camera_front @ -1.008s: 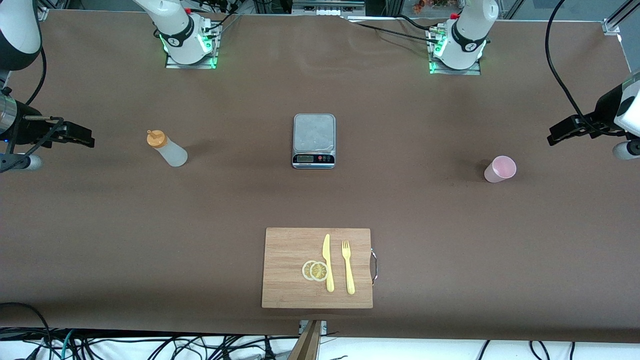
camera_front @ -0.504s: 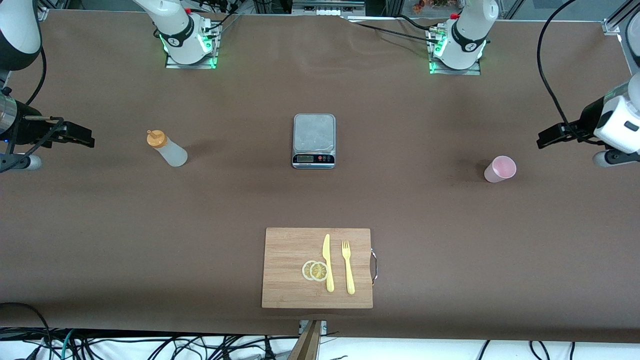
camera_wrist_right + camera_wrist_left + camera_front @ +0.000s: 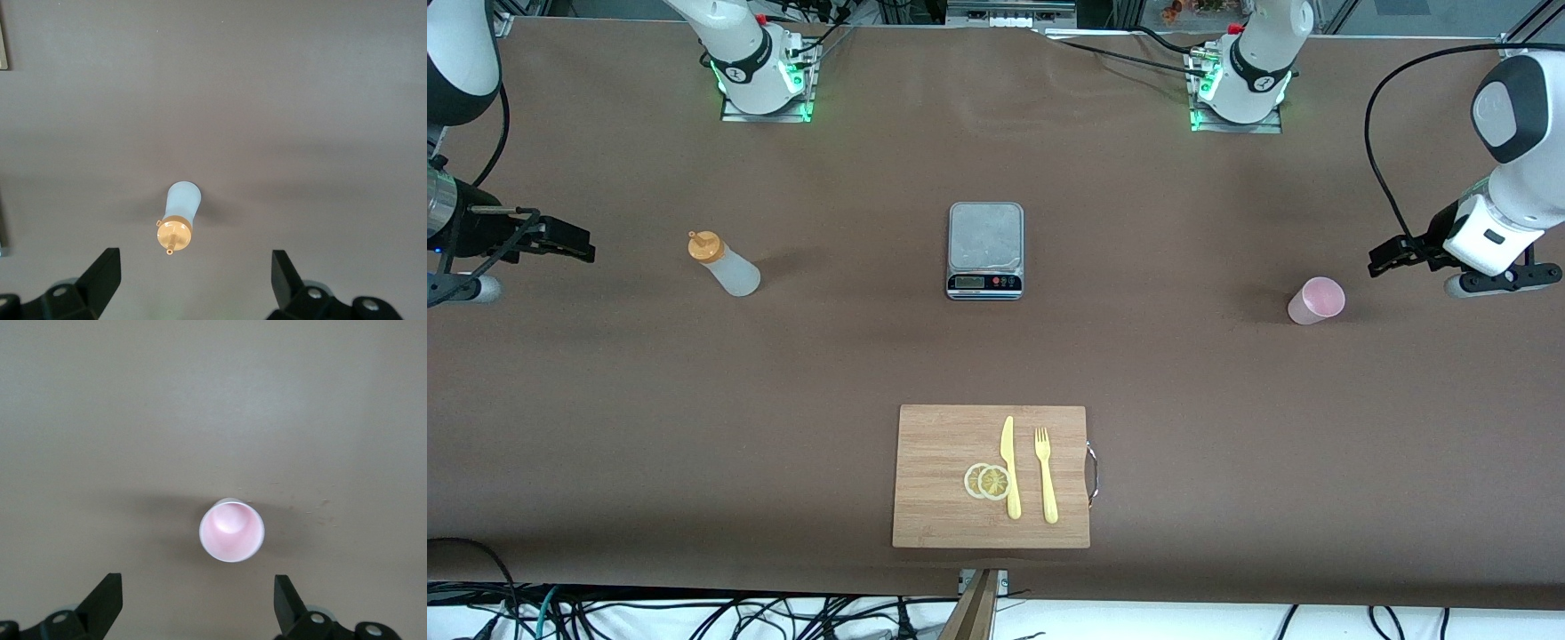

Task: Add sauce to pink cup with both arms
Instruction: 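Reach the left gripper down over the pink cup, then close the left gripper around the pink cup and lift it, then carry the pink cup with the left gripper onto the scale, then release the cup on the scale while the right gripper reaches the bottle, then grasp the orange-capped bottle with the right gripper while the left gripper retracts, then lift the bottle with the right gripper and carry it toward the cup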

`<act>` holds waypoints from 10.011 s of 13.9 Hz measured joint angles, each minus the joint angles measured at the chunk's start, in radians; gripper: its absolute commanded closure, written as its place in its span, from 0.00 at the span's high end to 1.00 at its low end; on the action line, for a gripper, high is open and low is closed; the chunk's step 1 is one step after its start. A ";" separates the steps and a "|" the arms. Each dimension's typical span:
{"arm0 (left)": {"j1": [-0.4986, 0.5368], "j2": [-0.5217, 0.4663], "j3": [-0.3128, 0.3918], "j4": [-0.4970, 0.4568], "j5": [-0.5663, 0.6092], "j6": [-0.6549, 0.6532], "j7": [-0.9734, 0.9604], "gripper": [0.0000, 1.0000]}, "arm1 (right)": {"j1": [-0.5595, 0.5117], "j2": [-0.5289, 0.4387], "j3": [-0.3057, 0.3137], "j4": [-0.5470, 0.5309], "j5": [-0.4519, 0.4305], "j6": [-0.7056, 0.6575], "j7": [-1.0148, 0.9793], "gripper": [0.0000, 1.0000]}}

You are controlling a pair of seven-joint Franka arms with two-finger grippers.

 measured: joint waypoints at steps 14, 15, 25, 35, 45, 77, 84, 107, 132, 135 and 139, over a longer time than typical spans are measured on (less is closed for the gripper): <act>0.028 0.159 -0.003 -0.182 0.000 0.350 0.038 1.00 | 0.000 0.000 0.000 0.000 0.000 0.000 0.000 1.00; 0.029 0.174 -0.003 -0.182 0.000 0.370 0.039 1.00 | 0.000 0.000 0.000 0.000 0.000 0.000 0.000 1.00; 0.029 0.265 -0.002 -0.202 0.000 0.480 0.087 0.50 | -0.003 0.000 -0.001 0.000 0.000 0.000 0.000 1.00; 0.026 0.248 -0.055 -0.198 0.008 0.478 0.051 0.00 | -0.010 0.000 -0.004 0.000 -0.001 0.000 -0.100 1.00; 0.014 0.177 -0.478 -0.008 -0.020 0.206 -0.628 0.00 | -0.023 0.009 -0.010 0.000 -0.005 0.024 -0.295 1.00; -0.481 0.618 -0.692 0.351 0.432 0.157 -1.815 1.00 | -0.419 0.303 -0.018 -0.370 0.654 0.062 -2.250 1.00; -0.442 0.470 -0.694 0.418 0.427 0.011 -1.704 1.00 | -0.456 0.404 -0.014 -0.439 0.753 0.060 -2.405 1.00; 0.545 0.272 -0.692 0.560 0.124 -0.248 -0.354 1.00 | -0.318 0.463 0.014 -0.484 0.986 0.062 -2.602 0.00; -0.106 0.017 0.029 0.498 -0.035 -0.484 -0.161 1.00 | 0.452 0.141 0.026 -0.403 0.249 0.703 -1.266 0.00; -0.106 0.017 0.029 0.498 -0.035 -0.505 -0.161 1.00 | 0.526 0.137 0.026 -0.396 0.121 0.704 -1.107 0.00; -0.107 0.017 0.028 0.498 -0.035 -0.520 -0.160 1.00 | 0.591 0.137 0.026 -0.396 -0.008 0.704 -0.963 0.00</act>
